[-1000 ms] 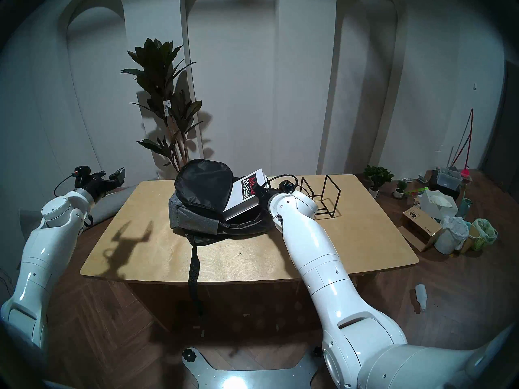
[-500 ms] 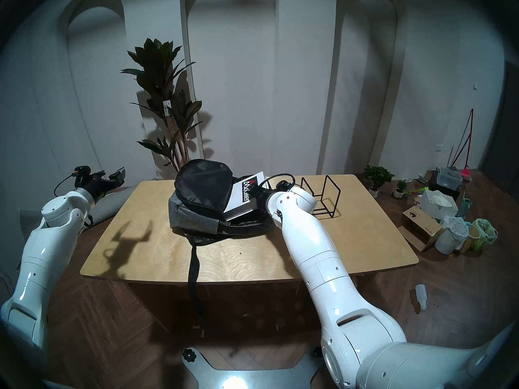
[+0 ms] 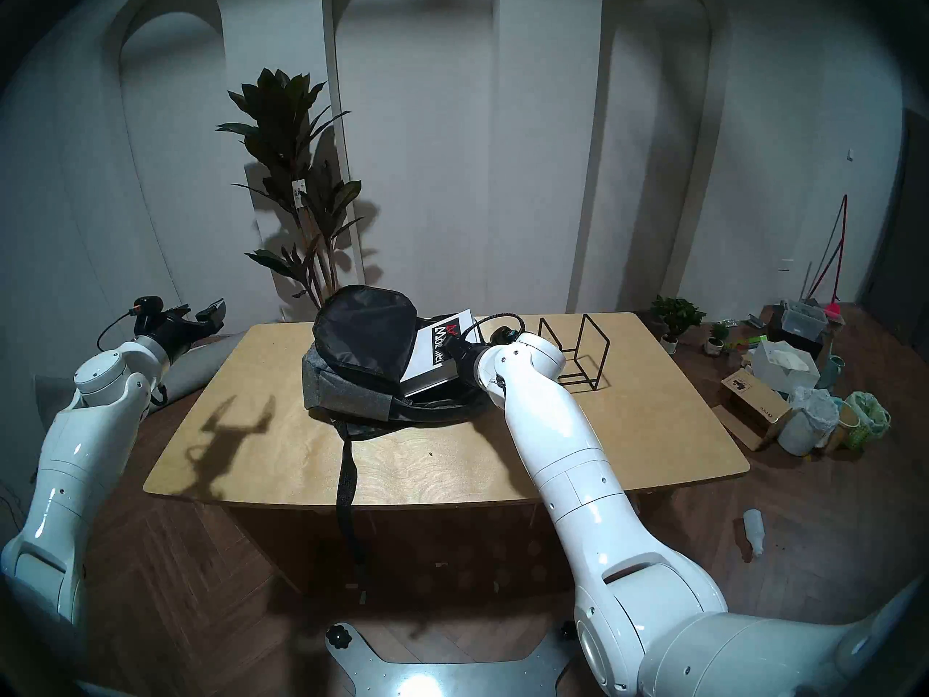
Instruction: Put the book into the bag and close the bag
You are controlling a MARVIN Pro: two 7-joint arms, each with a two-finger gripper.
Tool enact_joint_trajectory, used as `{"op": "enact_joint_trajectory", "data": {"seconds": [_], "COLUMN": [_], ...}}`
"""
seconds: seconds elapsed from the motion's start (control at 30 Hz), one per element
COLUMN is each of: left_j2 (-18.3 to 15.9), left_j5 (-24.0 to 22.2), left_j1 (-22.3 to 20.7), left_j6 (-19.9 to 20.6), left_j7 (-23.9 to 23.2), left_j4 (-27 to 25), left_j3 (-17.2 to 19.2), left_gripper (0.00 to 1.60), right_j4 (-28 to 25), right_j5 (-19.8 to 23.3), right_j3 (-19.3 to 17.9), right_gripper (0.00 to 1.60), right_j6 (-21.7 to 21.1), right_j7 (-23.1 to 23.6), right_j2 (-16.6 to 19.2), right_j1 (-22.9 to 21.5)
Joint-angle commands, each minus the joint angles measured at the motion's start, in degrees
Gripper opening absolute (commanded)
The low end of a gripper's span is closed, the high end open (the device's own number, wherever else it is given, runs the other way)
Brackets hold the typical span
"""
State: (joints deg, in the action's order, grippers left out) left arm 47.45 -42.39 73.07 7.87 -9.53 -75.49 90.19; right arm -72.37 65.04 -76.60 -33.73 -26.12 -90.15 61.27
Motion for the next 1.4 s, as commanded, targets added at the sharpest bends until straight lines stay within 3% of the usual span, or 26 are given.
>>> {"op": "enact_joint_trajectory", "data": {"seconds": [0.0,0.23,0.37,0.8,1.37], "left_j2": [0.0,0.1,0.3,0.2,0.2], "left_j5": [0.0,0.0,0.0,0.2,-0.3], "left_j1": [-1.6,-1.5,-1.5,-0.9,0.0], "left_j6": [-0.5,-0.4,-0.5,-0.3,-0.2], "left_j7": [0.4,0.7,0.8,1.9,2.4], "left_j4": [-0.8,-1.3,-1.5,-2.9,-4.3], "left_j3": [0.5,0.5,0.3,0.1,0.1], "left_gripper": [1.60,1.60,1.60,1.60,1.60], "right_j4": [-3.4,-1.9,-2.1,-11.9,-18.4], "right_j5": [-0.1,-0.6,-0.2,3.7,6.5], "right_j3": [0.3,-0.8,-0.8,-1.2,-5.2], "right_gripper": [1.60,1.60,1.60,1.60,1.60], "right_j6": [-0.6,-0.1,-2.4,-13.8,-18.2], "right_j7": [0.1,-0.6,-0.6,-3.8,-7.1], "right_j2": [0.0,0.4,0.8,2.2,4.3], "right_j1": [-1.5,-3.4,-3.7,0.6,1.0]}}
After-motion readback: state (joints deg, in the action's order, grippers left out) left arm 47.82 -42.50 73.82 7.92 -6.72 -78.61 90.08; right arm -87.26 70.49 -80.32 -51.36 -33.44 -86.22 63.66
